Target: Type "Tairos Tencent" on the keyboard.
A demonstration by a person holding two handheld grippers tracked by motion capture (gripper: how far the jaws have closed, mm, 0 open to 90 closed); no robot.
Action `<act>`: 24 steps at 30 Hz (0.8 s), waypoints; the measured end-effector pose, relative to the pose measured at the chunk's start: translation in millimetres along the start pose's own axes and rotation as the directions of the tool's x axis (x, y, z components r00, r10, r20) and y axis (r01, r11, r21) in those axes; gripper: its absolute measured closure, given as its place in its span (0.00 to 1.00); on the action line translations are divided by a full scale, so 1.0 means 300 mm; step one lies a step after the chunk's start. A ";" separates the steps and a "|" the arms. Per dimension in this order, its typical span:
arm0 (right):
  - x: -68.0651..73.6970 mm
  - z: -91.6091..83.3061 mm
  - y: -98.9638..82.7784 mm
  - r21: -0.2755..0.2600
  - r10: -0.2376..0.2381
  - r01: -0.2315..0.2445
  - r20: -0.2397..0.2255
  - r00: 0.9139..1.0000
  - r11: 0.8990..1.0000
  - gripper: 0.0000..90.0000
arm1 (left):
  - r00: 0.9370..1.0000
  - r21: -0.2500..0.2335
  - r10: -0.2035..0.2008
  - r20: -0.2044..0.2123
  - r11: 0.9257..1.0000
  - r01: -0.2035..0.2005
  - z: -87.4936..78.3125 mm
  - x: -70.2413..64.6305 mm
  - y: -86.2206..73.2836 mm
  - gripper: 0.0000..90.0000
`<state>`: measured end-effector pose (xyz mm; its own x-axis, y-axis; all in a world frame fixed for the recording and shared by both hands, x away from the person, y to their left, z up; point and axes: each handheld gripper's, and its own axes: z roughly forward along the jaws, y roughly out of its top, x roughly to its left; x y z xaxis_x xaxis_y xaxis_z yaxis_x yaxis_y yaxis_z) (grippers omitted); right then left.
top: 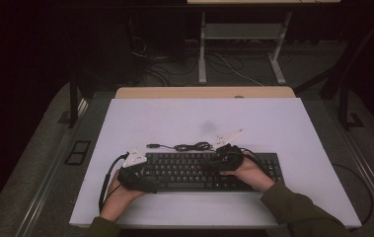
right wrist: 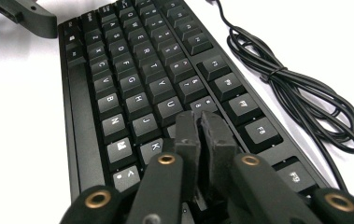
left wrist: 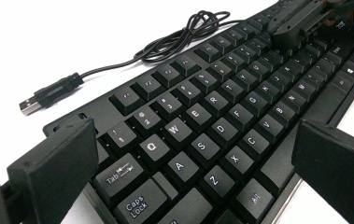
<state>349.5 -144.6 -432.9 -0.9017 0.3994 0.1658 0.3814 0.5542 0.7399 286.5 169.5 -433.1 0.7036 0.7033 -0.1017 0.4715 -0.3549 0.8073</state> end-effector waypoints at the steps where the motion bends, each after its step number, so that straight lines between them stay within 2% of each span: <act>1: -0.001 -0.001 0.000 -0.005 -0.001 0.001 0.001 1.000 1.000 0.90 | 1.000 -0.001 -0.001 0.000 1.000 0.001 0.000 0.000 0.000 0.00; 10: -0.004 -0.017 0.003 -0.054 0.020 -0.020 0.011 1.000 0.998 0.63 | 1.000 -0.003 0.005 -0.001 1.000 -0.005 -0.002 0.001 -0.001 0.05; 16: -0.012 -0.025 0.001 -0.081 0.036 -0.034 0.016 0.999 0.996 0.48 | 1.000 -0.015 0.003 -0.002 1.000 -0.003 -0.011 0.004 -0.003 0.15; 24: -0.020 -0.022 -0.001 -0.105 0.063 -0.057 0.056 0.996 0.993 0.35 | 1.000 -0.027 -0.007 0.005 1.000 0.007 -0.018 0.007 -0.003 0.25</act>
<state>353.4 -152.0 -429.9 -0.8631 0.4735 0.1756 0.4086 0.4504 0.7939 284.5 174.6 -430.9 0.7028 0.7028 -0.1101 0.4621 -0.3333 0.8218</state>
